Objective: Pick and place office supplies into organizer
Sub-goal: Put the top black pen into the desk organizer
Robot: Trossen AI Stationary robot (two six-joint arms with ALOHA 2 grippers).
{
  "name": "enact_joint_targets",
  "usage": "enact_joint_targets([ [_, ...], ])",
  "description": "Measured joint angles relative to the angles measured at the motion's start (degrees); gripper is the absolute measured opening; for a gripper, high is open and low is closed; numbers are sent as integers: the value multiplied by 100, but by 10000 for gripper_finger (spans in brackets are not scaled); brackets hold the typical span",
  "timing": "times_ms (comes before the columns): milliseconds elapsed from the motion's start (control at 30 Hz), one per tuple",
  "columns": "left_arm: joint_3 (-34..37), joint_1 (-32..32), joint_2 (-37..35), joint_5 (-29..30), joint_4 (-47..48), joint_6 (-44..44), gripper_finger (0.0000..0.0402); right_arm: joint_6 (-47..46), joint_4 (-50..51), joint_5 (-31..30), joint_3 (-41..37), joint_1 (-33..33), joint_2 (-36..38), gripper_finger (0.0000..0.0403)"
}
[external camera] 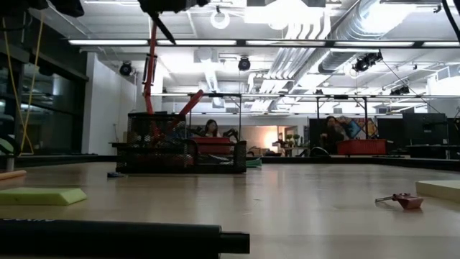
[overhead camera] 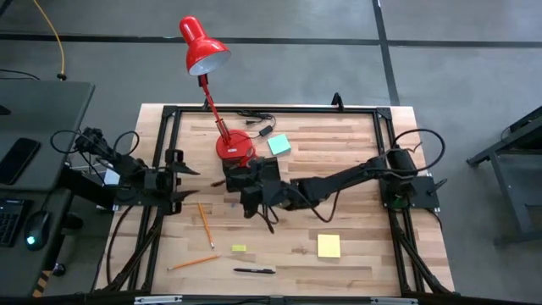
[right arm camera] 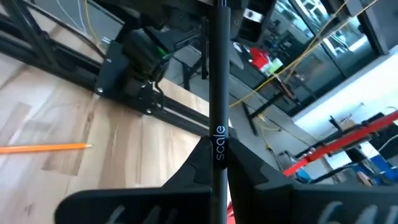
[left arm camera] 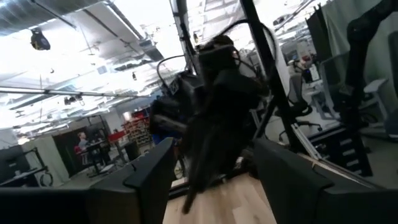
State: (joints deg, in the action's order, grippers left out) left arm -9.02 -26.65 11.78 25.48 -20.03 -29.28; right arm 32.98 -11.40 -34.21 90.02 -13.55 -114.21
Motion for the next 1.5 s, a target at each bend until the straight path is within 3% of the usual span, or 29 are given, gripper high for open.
enact_joint_targets([
  [167, 0, 0, 91, -1, -94, -47, 202, -107, -96, 594, 0, 225, 0, 0],
  [367, 0, 0, 195, 96, -123, -45, 206, -155, -269, 940, 0, 266, -11, 0],
  [600, 2, 2, 712, 172, -838, -293, 202, -255, -341, 1226, 0, 265, -13, 0],
  [867, 2, 4, 1346, 398, -1321, -350, 198, -318, -348, 1353, 0, 267, -17, 0],
  [1500, -183, 7, 2463, 283, -2427, -342, 186, -467, -422, 1687, 2, 340, -22, 0],
])
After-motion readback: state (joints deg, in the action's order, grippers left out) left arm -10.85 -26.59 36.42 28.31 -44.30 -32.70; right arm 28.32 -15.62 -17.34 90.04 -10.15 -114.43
